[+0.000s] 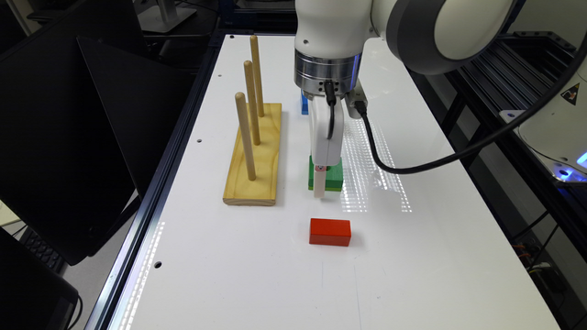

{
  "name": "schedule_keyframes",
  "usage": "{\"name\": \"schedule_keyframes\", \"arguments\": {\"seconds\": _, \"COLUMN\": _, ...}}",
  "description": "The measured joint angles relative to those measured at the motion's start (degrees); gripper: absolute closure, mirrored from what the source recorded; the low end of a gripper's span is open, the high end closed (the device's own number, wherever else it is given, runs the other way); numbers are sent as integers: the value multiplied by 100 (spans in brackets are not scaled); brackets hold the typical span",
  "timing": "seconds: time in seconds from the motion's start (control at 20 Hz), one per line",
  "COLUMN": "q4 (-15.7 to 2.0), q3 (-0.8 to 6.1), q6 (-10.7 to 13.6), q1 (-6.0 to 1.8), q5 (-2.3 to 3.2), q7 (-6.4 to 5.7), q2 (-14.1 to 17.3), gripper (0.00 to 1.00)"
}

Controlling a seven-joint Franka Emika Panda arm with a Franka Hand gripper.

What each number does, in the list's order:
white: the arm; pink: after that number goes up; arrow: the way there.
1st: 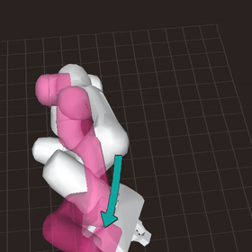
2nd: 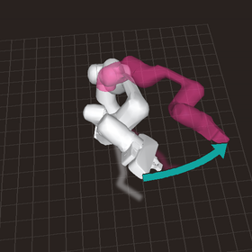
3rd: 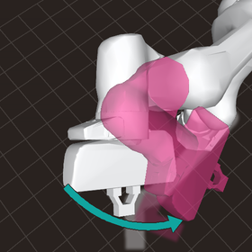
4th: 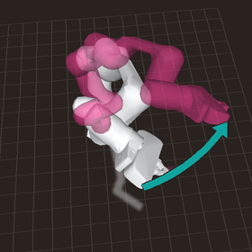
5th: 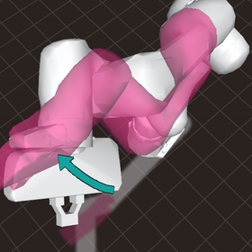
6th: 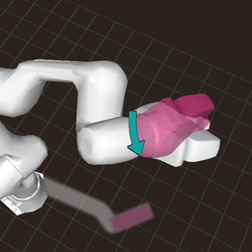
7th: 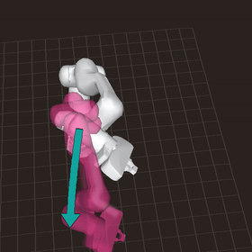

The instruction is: Pick up green block.

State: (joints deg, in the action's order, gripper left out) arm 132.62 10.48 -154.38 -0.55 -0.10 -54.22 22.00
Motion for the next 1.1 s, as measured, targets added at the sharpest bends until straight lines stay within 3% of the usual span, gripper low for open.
{"name": "schedule_keyframes", "arguments": {"seconds": 0.5, "q4": 1, "q3": 0, "q6": -14, "q1": 0, "q5": 14, "q7": -1, "q2": 63, "gripper": 0}}
{"name": "schedule_keyframes", "arguments": {"seconds": 0.55, "q4": 1, "q3": 2, "q6": -14, "q1": -1, "q5": 17, "q7": 0, "q2": 62, "gripper": 100}}
{"name": "schedule_keyframes", "arguments": {"seconds": 1.1, "q4": 1, "q3": 3, "q6": -14, "q1": -3, "q5": 17, "q7": 0, "q2": 62, "gripper": 100}}
